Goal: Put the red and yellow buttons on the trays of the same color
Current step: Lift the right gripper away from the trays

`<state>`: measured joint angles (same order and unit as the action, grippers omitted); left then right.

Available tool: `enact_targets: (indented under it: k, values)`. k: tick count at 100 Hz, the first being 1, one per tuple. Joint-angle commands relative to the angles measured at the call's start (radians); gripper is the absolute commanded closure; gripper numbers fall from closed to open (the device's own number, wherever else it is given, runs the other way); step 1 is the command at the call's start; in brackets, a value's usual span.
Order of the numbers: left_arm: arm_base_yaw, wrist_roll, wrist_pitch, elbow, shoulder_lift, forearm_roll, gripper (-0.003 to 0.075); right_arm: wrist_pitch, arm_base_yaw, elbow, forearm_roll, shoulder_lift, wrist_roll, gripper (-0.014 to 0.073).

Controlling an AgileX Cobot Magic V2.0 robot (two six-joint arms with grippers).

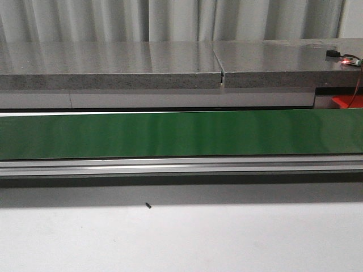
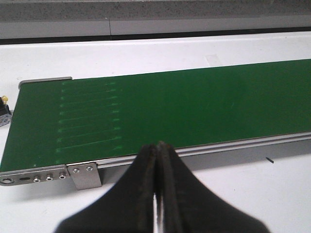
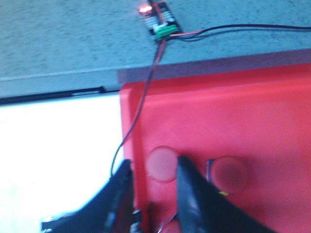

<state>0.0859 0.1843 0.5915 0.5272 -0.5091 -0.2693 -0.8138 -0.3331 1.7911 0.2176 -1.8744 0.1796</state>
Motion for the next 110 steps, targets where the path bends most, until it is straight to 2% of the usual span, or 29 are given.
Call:
enact_targets:
  k: [1, 19, 34, 53, 65, 110]
  values:
    - [0.009, -0.003, -0.061, 0.025, -0.002, -0.016, 0.0741, 0.068, 0.015, -0.033, 0.004, 0.118, 0.012, 0.0495]
    - [0.009, -0.003, -0.061, 0.025, -0.002, -0.016, 0.0741, 0.157, 0.043, -0.23, 0.004, 0.261, 0.016, 0.0589]
    - [0.009, -0.003, -0.061, 0.025, -0.002, -0.016, 0.0741, 0.184, 0.059, -0.397, 0.004, 0.396, 0.059, 0.0601]
    - [0.009, -0.003, -0.061, 0.025, -0.002, -0.016, 0.0741, 0.293, 0.063, -0.613, 0.004, 0.574, 0.066, 0.0605]
    - [0.009, -0.003, -0.061, 0.025, -0.002, -0.016, 0.0741, 0.287, 0.076, -0.696, 0.005, 0.657, 0.067, 0.0666]
    - [0.009, -0.003, -0.061, 0.025, -0.002, -0.016, 0.0741, 0.29, 0.221, -0.933, 0.01, 0.943, 0.067, 0.0661]
